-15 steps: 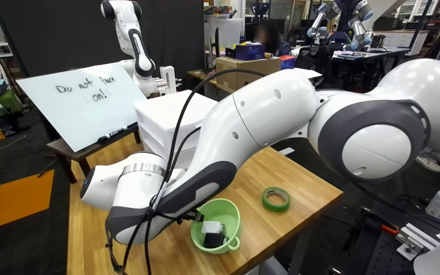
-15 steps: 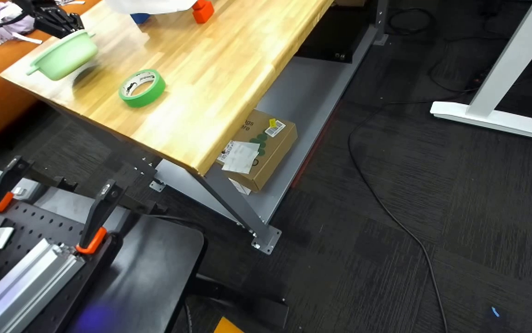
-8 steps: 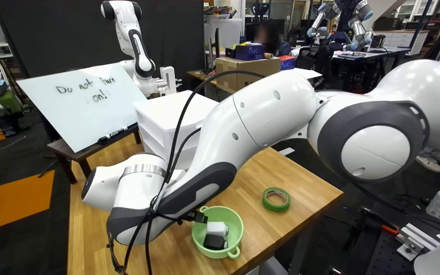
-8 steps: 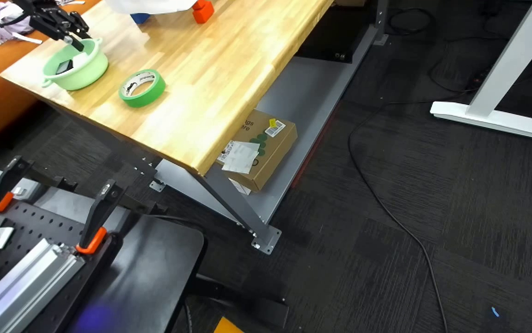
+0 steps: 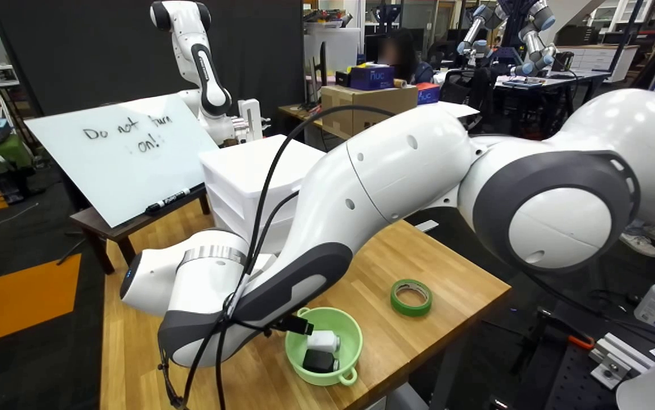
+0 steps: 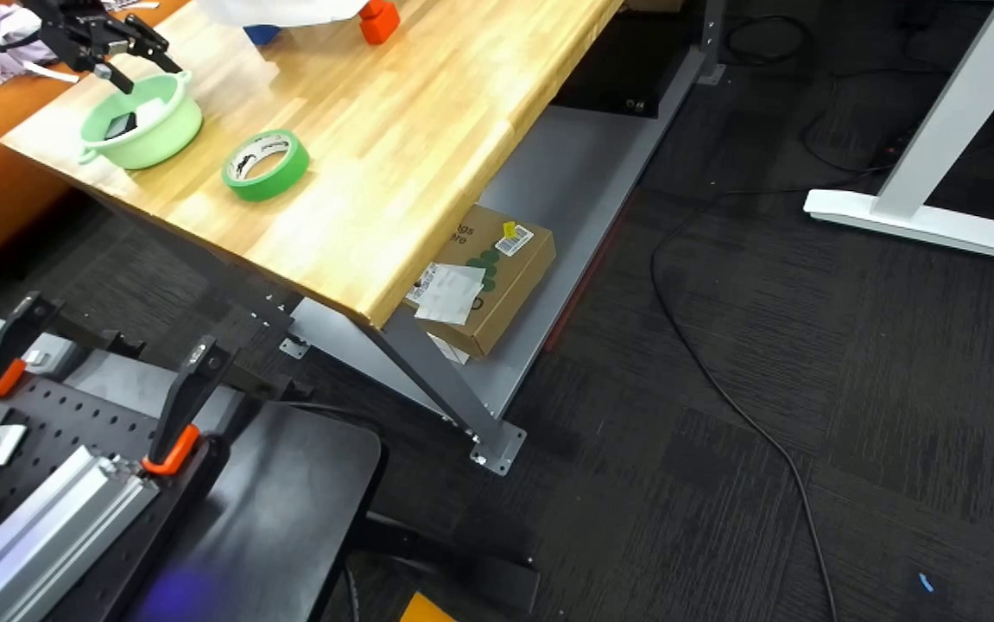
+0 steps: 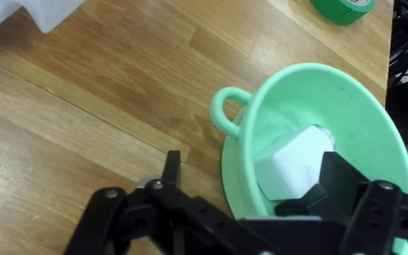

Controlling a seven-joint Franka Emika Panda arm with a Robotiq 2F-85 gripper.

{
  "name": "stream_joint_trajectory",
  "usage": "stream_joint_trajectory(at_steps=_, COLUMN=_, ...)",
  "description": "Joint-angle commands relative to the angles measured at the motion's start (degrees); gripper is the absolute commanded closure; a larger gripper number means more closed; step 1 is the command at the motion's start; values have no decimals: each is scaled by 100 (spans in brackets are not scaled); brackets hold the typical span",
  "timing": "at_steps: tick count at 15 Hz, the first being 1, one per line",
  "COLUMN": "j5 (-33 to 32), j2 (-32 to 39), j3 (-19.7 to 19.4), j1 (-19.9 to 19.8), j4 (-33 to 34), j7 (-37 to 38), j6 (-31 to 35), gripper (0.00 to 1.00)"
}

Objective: Move the green tape forward and the light-green bowl to the left

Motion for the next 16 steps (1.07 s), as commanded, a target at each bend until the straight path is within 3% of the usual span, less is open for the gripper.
stream_joint_trajectory(at_steps=1, j5=-112, j2=-160, j3=-46, j1=218, j4=-161, j7=229, j6=-109, gripper=0)
stream_joint_trajectory(at_steps=7, j5=-347, j2=-451, j3=-101, j1=801, j4=-244, j7=683, j6=-228, gripper=0)
stream_joint_trajectory(at_steps=11, j5=-444, j2=-555, j3=-96, j1=917, j4=-322, j7=841, j6=-299, gripper=0)
stream_joint_trajectory(at_steps=16, j5=-478, j2=-716, j3=61, j1=1148, j4=-950, j7=997, j6=-121, gripper=0)
